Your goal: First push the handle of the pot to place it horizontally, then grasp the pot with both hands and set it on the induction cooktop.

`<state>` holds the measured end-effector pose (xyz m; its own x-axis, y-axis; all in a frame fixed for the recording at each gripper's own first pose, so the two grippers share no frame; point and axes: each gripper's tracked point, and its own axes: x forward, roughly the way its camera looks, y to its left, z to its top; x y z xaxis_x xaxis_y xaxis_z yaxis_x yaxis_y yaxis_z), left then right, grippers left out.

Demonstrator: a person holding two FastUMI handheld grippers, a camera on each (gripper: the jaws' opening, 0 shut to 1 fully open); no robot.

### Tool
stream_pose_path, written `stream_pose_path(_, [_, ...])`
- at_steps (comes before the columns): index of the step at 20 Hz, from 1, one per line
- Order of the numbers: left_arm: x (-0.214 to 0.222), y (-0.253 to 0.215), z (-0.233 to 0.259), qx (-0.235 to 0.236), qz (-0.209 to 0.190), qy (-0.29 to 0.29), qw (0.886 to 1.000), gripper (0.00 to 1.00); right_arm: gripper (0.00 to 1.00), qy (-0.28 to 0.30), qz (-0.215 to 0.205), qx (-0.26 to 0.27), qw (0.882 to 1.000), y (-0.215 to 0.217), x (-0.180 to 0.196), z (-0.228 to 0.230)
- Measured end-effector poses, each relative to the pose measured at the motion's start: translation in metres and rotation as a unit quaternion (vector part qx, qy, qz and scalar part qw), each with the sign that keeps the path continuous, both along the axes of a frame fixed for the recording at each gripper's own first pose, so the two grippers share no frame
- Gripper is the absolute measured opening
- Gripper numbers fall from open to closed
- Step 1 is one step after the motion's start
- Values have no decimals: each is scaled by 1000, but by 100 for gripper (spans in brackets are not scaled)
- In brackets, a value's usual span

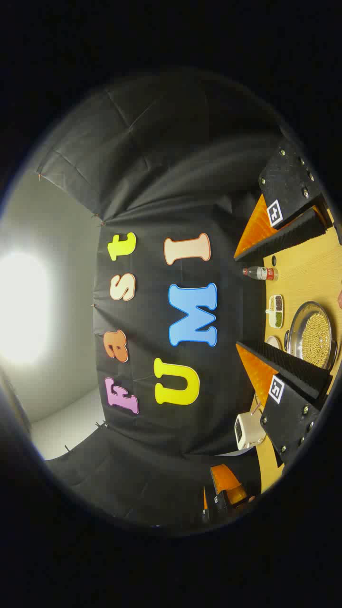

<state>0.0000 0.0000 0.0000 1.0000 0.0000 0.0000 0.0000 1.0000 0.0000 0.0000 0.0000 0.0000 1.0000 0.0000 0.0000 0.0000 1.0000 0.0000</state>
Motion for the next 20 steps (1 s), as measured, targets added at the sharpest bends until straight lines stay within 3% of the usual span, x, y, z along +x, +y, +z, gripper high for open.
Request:
stream_pose_path(12, [-3,2,12,4,8,-11,1000,100,98,-1,-4,6,1000,-7,4,1])
stream_pose_path(14, [-2,1,12,4,8,-12,1000,92,98,-1,-5,7,1000,-9,6,2])
stream_pose_path(20, [1,-3,14,2,10,-13,1000,92,98,4,-3,5,1000,-13,14,-1])
